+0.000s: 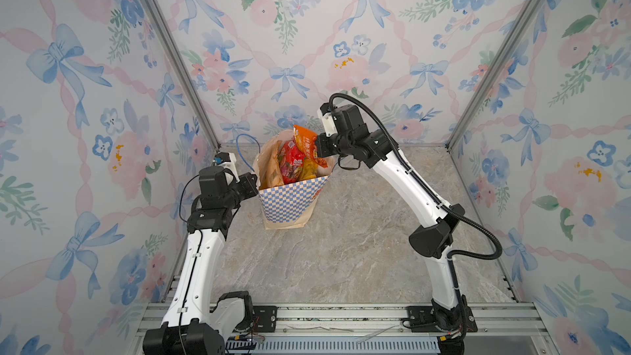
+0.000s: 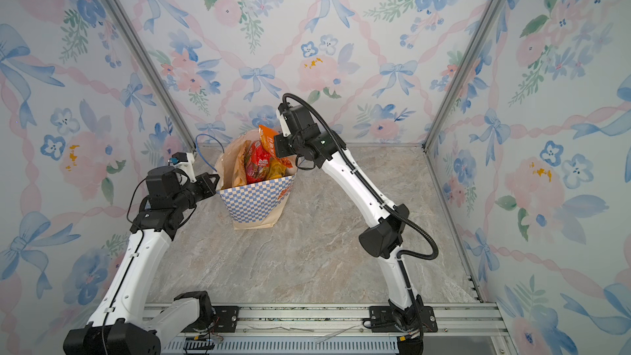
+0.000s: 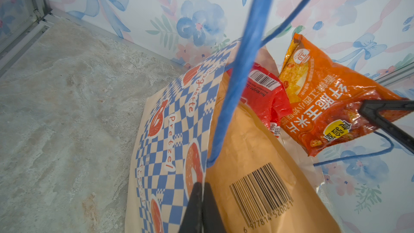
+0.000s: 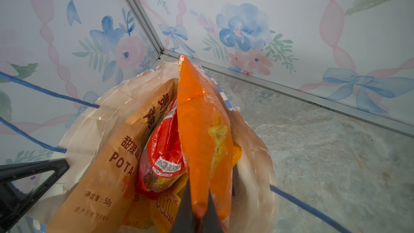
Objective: Place the snacks into the paper bag
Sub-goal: Place the snack in the paper bag.
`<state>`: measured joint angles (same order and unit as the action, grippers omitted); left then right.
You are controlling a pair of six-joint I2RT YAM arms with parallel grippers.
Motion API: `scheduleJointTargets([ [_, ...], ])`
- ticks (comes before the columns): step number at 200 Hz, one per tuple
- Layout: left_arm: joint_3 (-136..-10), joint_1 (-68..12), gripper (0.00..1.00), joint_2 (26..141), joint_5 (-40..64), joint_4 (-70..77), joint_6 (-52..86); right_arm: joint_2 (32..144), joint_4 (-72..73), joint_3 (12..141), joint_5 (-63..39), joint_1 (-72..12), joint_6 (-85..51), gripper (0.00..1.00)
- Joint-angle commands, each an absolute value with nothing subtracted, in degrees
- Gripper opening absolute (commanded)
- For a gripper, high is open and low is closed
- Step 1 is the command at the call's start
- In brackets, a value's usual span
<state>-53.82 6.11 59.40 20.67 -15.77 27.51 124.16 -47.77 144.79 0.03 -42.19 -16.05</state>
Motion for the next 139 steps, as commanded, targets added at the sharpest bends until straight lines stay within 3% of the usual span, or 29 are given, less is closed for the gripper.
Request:
scheduleJointTargets([
  [1, -53.28, 6.77, 0.0, 58.34, 21.1, -16.12, 27.68, 126.56, -45.89, 145.47, -1.01, -43.42, -17.19, 0.0],
  [139, -52.91, 6.77, 0.0, 57.54, 20.83, -16.04, 27.6, 133.05, -47.72, 142.82, -2.36, -46.12, -19.24, 0.0],
])
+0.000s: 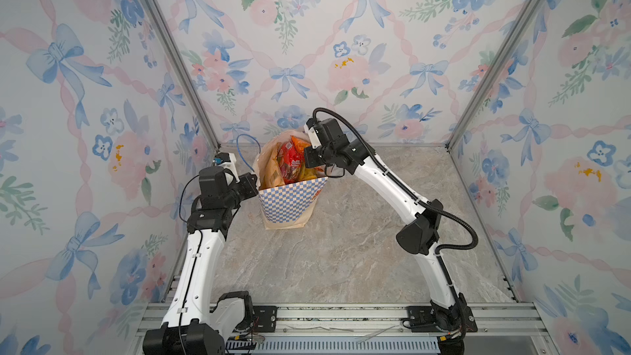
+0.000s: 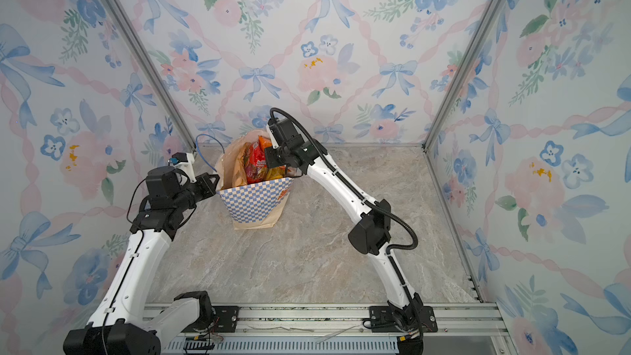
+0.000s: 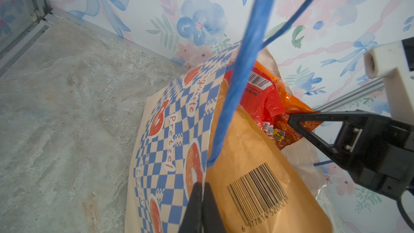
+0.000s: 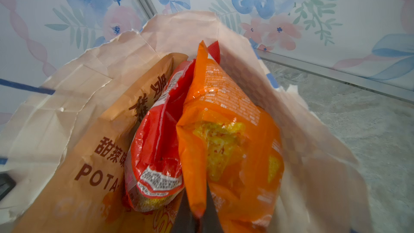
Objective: Place the snacks into the paper bag
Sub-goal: Place the snack in the paper bag.
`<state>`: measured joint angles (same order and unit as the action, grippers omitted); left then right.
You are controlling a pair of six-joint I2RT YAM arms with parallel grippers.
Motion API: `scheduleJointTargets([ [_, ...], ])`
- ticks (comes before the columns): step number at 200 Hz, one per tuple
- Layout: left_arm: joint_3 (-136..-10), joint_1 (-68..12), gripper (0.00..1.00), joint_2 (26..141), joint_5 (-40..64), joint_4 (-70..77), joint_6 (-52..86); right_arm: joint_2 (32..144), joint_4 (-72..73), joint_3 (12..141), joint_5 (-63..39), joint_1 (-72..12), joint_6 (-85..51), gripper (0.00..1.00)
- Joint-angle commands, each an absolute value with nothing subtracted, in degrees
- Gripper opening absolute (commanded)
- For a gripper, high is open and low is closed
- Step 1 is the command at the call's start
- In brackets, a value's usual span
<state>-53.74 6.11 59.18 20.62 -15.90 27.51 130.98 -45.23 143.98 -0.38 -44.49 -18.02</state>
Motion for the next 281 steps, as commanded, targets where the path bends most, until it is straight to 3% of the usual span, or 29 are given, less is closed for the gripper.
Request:
scheduleJointTargets([
  [1, -52.91, 6.77, 0.0, 57.55, 20.83, -16.06, 27.6, 133.06, -47.76, 142.82, -2.41, -46.18, -19.24, 0.0],
  [91, -53.59, 6.77, 0.0, 58.28, 21.05, -16.11, 27.51, 134.35, -48.94, 140.83, -7.03, -47.34, -20.2, 0.0],
  [102, -53.7, 6.77, 0.0, 58.38, 21.09, -16.0, 27.51, 134.91, -50.7, 142.97, -8.0, -47.53, -19.46, 0.15],
  [120, -53.61, 6.72, 0.0, 58.43, 21.18, -16.11, 27.34, 133.83, -52.2, 144.9, -8.85, -47.51, -18.52, 0.25],
  [137, -53.5, 6.76, 0.0, 58.31, 21.1, -16.09, 27.33, 131.27, -52.63, 145.49, -8.85, -47.35, -17.54, 0.51],
  [152, -53.42, 6.77, 0.0, 58.22, 20.97, -16.04, 27.33, 128.59, -53.19, 146.28, -8.7, -46.87, -17.31, 0.61],
  [205, -53.41, 6.77, 0.0, 58.2, 20.85, -16.02, 27.51, 115.94, -51.85, 139.88, -9.43, -44.69, -17.67, 0.75],
  [281, -53.53, 6.77, 0.0, 57.79, 20.93, -16.11, 27.77, 95.76, -42.03, 116.77, -11.5, -33.89, -23.0, 0.84],
])
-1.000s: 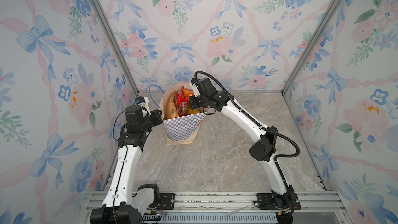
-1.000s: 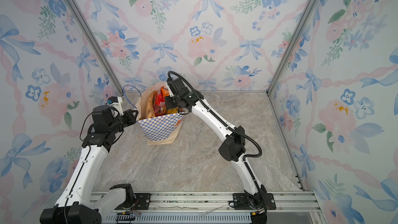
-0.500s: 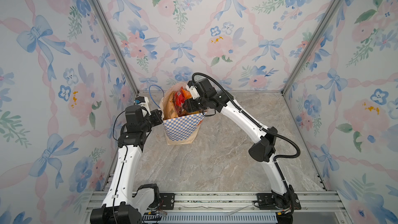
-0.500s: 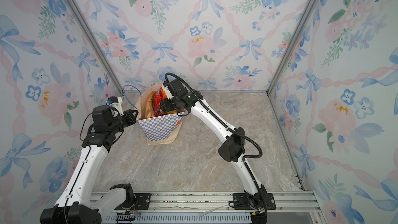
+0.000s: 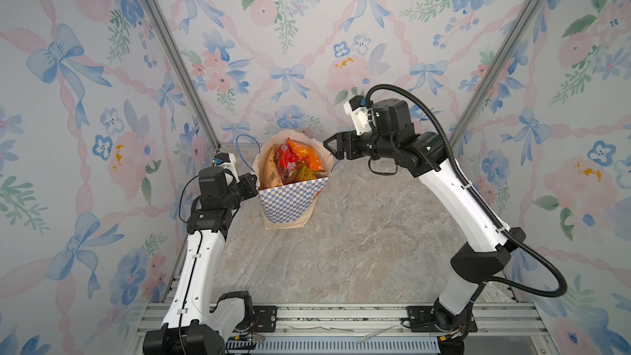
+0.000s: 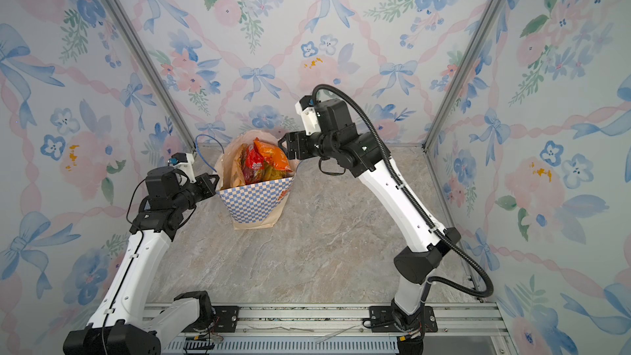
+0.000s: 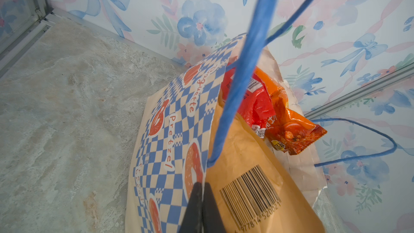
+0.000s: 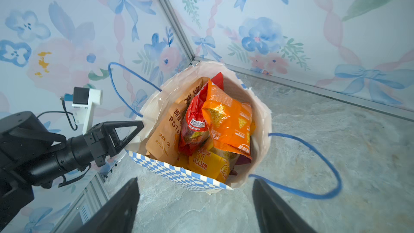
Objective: Place the snacks into the paper bag
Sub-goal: Place the snack in the paper bag, then shake the paper bag at the middle-left of the table.
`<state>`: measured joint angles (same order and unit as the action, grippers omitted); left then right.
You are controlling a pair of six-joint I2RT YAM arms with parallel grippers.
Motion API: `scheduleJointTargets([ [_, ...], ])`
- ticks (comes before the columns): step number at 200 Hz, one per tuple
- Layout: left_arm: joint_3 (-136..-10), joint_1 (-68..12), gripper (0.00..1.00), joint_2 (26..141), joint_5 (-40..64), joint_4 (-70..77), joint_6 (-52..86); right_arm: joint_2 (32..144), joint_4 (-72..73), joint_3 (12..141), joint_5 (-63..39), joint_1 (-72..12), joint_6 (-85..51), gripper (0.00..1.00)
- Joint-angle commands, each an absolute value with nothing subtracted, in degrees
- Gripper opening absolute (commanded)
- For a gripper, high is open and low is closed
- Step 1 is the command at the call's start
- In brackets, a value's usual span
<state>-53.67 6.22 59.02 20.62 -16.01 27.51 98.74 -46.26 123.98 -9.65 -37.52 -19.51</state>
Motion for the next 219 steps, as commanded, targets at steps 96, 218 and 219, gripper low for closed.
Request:
scheduleJointTargets([
  [96, -54.4, 6.77, 0.0, 57.92, 20.77, -16.04, 28.38, 89.47, -26.52, 95.98, -23.24, -24.82, -32.14, 0.87],
  [218, -54.85, 6.77, 0.0, 58.24, 21.86, -15.12, 29.34, 92.22, -18.3, 92.62, -29.26, -24.75, -38.49, 0.9],
  [219, -54.85, 6.81, 0.0, 58.21, 21.79, -15.08, 29.31, 92.34, -18.29, 92.72, -29.22, -24.81, -38.45, 0.9],
])
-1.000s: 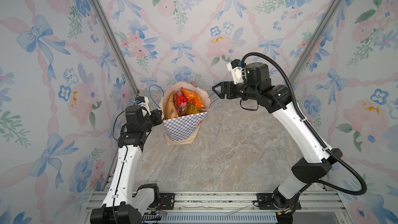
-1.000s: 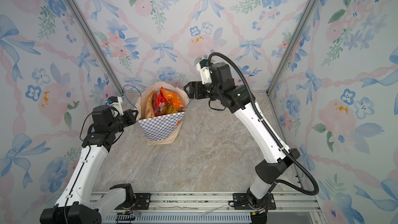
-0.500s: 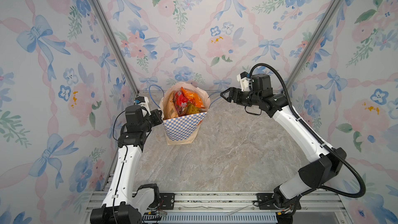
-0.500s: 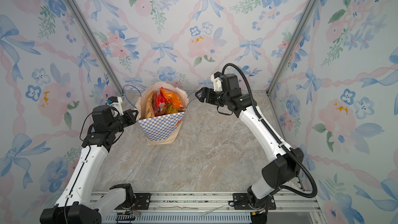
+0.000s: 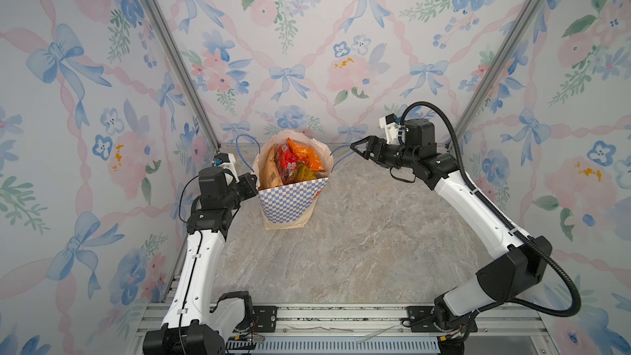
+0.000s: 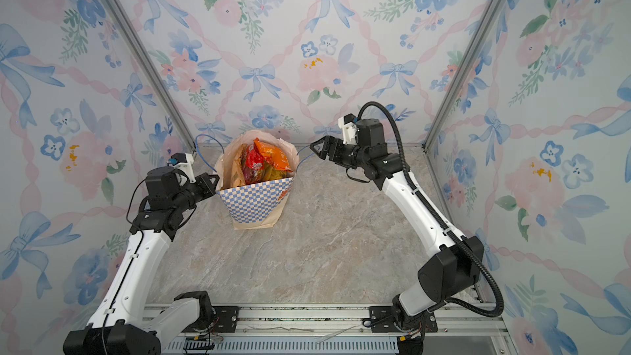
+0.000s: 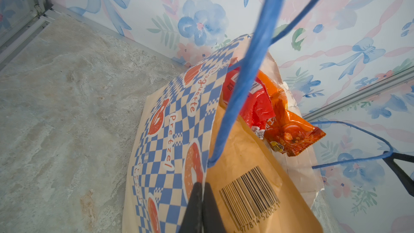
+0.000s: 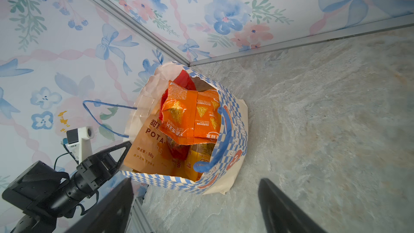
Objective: Place the snacks into the paper bag
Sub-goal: Shake the paper bag at the middle-left of the table.
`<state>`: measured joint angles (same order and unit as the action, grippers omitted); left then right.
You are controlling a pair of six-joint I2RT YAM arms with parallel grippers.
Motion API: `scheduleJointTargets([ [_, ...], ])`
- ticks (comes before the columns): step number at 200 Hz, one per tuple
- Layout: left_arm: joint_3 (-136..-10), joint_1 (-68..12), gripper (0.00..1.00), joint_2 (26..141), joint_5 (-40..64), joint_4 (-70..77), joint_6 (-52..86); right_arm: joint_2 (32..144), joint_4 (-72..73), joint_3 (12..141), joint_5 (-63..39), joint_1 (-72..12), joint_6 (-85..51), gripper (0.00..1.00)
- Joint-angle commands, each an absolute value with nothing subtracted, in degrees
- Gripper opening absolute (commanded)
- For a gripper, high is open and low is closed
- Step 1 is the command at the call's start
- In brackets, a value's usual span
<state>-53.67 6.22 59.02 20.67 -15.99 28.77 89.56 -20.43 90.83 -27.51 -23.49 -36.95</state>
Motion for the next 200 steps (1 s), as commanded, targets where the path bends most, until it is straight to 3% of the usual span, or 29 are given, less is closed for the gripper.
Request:
scheduleJointTargets([
  [1, -54.85, 6.79, 0.0, 58.2, 21.75, -15.1, 29.24, 92.45, -18.33, 92.81, -29.24, -24.84, -38.43, 0.9],
  [68, -54.32, 6.77, 0.0, 57.82, 21.8, -15.12, 28.85, 97.67, -13.75, 95.03, -29.85, -26.71, -41.13, 0.92],
  [200, -54.49, 6.78, 0.0, 58.0, 21.85, -15.18, 28.59, 102.62, 13.6, 92.48, -42.58, -27.16, -58.62, 0.92],
])
